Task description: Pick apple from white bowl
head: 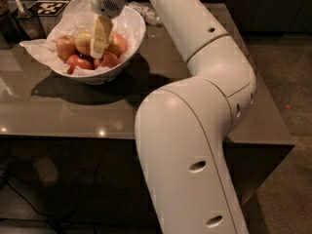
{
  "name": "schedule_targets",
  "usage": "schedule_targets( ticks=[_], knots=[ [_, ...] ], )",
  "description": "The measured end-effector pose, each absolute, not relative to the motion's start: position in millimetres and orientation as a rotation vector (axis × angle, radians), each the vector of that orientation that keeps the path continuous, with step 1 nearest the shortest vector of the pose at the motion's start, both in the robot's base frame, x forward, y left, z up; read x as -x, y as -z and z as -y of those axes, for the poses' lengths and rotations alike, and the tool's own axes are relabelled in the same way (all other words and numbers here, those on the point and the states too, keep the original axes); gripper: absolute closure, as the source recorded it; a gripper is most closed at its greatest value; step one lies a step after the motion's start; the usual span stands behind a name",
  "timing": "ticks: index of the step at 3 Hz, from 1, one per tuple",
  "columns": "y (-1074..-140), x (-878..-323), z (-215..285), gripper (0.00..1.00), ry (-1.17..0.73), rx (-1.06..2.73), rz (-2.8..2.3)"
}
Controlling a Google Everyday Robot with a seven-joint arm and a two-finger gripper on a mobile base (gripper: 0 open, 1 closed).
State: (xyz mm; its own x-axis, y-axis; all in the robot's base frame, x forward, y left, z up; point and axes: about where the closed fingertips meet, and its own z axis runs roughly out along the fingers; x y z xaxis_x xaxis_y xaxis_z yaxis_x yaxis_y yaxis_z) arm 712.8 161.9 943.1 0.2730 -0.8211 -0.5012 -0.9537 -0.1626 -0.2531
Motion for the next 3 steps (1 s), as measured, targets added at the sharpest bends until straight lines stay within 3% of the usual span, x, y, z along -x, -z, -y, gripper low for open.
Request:
schedule_targets(
  ticks=[3],
  knots=[
    [-913.3, -719.0, -176.6, 0.0, -0.439, 2.036, -1.572]
  ],
)
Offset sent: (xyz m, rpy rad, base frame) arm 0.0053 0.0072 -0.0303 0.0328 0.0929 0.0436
